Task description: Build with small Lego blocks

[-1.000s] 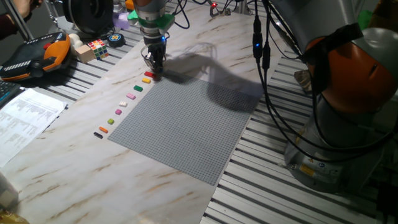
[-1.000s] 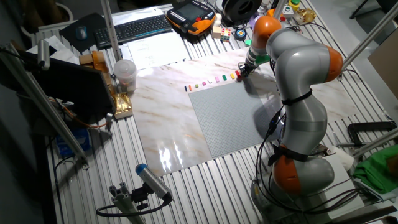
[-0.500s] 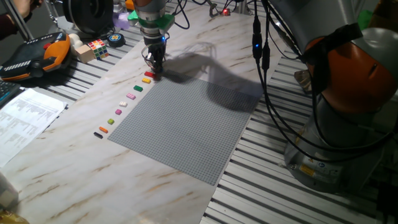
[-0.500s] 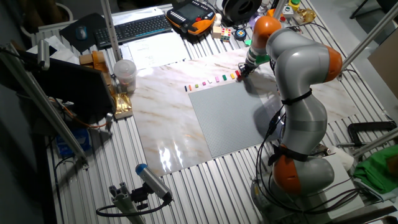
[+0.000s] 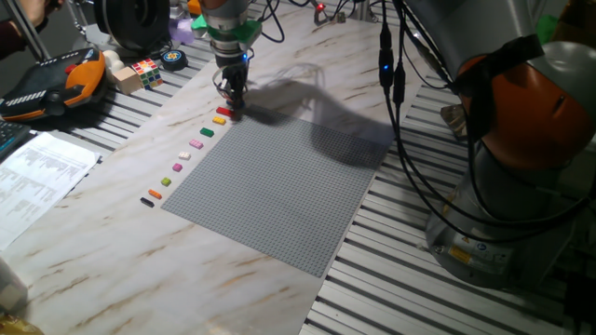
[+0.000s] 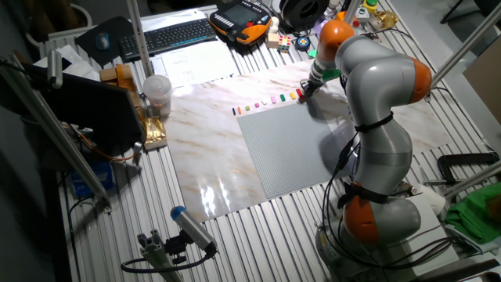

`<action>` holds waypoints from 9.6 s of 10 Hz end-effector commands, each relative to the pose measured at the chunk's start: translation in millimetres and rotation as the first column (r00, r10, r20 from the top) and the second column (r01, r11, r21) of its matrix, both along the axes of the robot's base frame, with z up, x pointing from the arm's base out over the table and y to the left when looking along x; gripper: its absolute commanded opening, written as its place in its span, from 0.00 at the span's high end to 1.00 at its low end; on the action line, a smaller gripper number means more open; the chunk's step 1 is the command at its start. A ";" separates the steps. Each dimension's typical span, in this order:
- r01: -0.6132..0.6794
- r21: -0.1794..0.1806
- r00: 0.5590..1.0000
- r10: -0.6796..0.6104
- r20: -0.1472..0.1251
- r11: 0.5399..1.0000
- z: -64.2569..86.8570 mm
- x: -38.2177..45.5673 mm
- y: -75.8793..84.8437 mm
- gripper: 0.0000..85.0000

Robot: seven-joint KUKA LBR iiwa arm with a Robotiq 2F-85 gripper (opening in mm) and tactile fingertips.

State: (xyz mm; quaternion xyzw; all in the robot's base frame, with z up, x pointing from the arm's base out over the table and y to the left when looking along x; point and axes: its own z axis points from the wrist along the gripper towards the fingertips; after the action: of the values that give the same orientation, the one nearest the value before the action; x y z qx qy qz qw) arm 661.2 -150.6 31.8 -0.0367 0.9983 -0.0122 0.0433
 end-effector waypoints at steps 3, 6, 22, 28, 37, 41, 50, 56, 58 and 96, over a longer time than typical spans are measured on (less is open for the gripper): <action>-0.002 -0.002 1.000 0.002 0.002 1.000 -1.3 0.9 0.3 0.98; 0.000 -0.020 1.000 0.001 0.014 1.000 0.0 1.1 1.1 0.92; 0.007 0.001 1.000 -0.007 0.028 1.000 -8.8 3.5 1.1 0.81; 0.027 0.000 1.000 -0.027 0.015 1.000 16.6 -9.1 4.4 0.99; 0.080 -0.029 0.997 -0.080 -0.007 0.996 7.7 -68.7 15.7 0.99; 0.078 -0.037 0.997 -0.078 -0.008 0.996 5.3 -72.2 11.8 0.99; 0.075 -0.038 0.997 -0.076 -0.022 0.996 -0.2 -76.4 7.2 0.99; 0.081 -0.041 0.996 -0.082 -0.017 0.996 -2.4 -70.2 6.9 0.99; 0.081 -0.039 0.996 -0.082 -0.017 0.996 -3.5 -68.9 6.5 0.99; 0.101 -0.052 0.995 -0.100 0.010 0.994 -5.7 -64.6 4.3 0.49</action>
State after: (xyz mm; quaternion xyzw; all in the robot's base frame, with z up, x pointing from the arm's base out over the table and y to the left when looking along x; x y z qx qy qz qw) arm 596.7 -146.3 26.2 0.0124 0.9981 -0.0403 0.0454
